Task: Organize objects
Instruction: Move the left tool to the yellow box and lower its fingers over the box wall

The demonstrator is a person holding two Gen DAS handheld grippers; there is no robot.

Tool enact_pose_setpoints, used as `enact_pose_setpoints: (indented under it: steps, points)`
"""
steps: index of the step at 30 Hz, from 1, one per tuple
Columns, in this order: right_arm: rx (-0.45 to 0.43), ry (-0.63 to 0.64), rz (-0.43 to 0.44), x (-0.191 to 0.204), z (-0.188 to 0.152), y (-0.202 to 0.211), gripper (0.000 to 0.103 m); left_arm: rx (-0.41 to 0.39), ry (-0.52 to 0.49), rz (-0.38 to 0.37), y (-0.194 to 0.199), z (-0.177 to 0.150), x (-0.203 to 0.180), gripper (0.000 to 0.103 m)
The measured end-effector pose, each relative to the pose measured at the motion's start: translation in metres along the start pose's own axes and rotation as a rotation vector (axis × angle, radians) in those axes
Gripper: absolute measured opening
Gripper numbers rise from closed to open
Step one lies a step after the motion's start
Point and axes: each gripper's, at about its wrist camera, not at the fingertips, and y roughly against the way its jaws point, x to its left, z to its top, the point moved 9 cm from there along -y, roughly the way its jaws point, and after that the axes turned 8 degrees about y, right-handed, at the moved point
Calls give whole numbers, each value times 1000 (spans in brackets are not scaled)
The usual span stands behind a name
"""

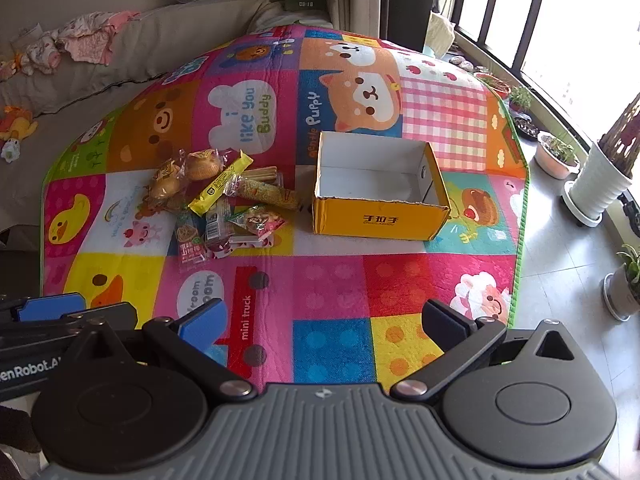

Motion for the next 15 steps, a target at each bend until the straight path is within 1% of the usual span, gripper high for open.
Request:
enact_pose_setpoints:
  steps: [1, 4, 6, 8, 10, 12, 13, 15]
  points:
    - [-2, -15, -13, 3, 1, 2, 103, -30, -5, -34, 6, 5, 3, 62]
    - [4, -69, -53, 11, 1, 10, 103, -90, -44, -32, 22, 20, 19, 62]
    - [6, -110, -74, 17, -2, 15, 103, -90, -60, -48, 24, 25, 31, 62]
    - [17, -139, -85, 22, -7, 17, 103, -78, -61, -58, 17, 26, 41, 62]
    - [39, -137, -69, 29, -14, 14, 103, -46, -34, -29, -1, 23, 52, 61]
    - [56, -99, -51, 30, -20, 7, 103, 12, 27, 18, -28, 16, 65, 61]
    - [62, -71, -37, 28, -24, -1, 103, 31, 45, 45, -41, 13, 69, 61]
    - [90, -30, -15, 22, -30, -22, 103, 46, 48, 119, -64, 4, 74, 61]
